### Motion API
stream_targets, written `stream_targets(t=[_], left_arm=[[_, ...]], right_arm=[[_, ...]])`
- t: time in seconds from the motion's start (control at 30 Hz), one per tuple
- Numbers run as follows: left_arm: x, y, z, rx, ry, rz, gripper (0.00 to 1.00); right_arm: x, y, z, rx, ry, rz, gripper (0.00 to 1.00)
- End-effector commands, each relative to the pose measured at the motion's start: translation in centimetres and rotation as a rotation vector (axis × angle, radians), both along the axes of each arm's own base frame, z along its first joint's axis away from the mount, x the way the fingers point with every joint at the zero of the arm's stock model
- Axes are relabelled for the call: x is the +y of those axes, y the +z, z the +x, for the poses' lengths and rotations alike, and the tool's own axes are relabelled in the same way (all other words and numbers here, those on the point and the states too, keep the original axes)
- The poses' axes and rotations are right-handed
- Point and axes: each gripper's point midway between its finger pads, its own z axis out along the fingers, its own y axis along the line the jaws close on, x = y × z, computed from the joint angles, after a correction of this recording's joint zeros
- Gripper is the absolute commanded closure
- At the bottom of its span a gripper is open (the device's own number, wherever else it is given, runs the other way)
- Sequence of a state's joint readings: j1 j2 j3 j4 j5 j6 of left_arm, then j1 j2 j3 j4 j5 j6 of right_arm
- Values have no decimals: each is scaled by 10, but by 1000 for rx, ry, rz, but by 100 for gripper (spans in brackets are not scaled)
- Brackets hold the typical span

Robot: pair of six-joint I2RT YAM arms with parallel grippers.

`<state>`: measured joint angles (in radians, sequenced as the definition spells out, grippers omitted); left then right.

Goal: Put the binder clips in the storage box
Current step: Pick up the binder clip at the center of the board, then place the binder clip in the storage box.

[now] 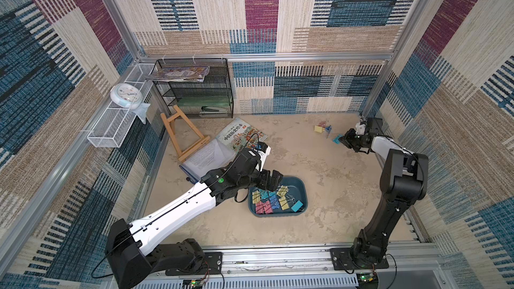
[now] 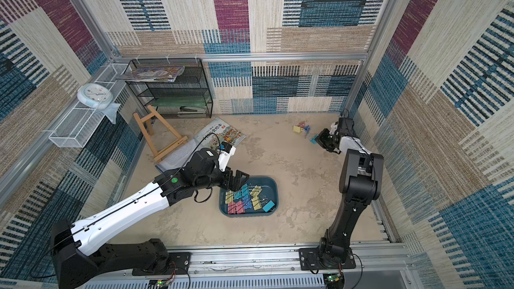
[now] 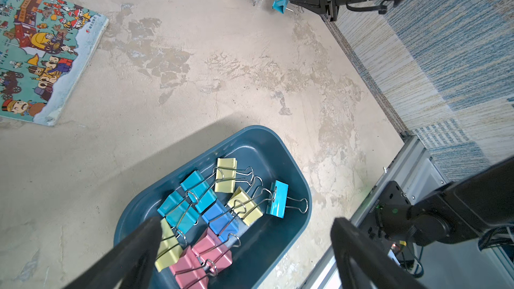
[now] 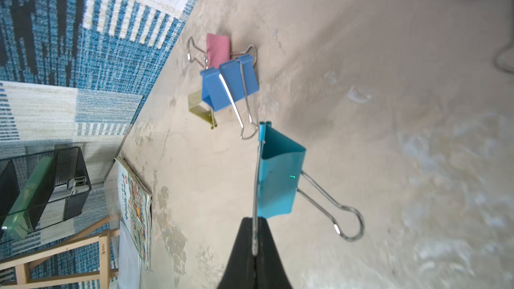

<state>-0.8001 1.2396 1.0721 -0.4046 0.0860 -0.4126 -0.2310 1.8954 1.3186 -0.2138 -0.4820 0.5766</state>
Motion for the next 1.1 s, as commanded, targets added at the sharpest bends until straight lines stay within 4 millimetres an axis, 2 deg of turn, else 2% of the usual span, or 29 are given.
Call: stream_targets(t=[0.0, 0.1, 0.2, 0.3, 0.43, 0.53, 0.63, 0.73, 0.83, 0.93, 1.07], left_arm=[[0, 7, 1, -26, -1, -18, 1], [4, 6, 3, -55, 5, -2, 1], [9, 5, 7, -97, 21, 16, 1], [11, 4, 12, -128, 35, 25, 1], [12, 2, 14, -143, 47, 18, 1], [13, -4, 15, -139, 64, 6, 1], [15, -6, 14, -137, 77, -14, 1], [20, -6, 15, -159, 107, -24, 1], [26, -9, 17, -187, 128, -22, 1], [29, -12, 14, -188, 125, -13, 1], [29, -14, 11, -185, 106, -8, 1]], right_arm=[[8, 19, -28, -24, 50, -46, 100], [24, 44, -64, -45, 93, -65, 100], [53, 70, -101, -65, 156, -77, 100], [89, 93, -137, -81, 214, -98, 100], [153, 108, -182, -76, 339, -69, 100], [194, 102, -210, -18, 455, -57, 100], [217, 83, -234, 84, 532, -151, 100], [226, 61, -250, 170, 576, -247, 100], [223, 44, -259, 234, 585, -337, 100], [223, 33, -262, 262, 593, -385, 100], [241, 20, -262, 273, 640, -378, 100]])
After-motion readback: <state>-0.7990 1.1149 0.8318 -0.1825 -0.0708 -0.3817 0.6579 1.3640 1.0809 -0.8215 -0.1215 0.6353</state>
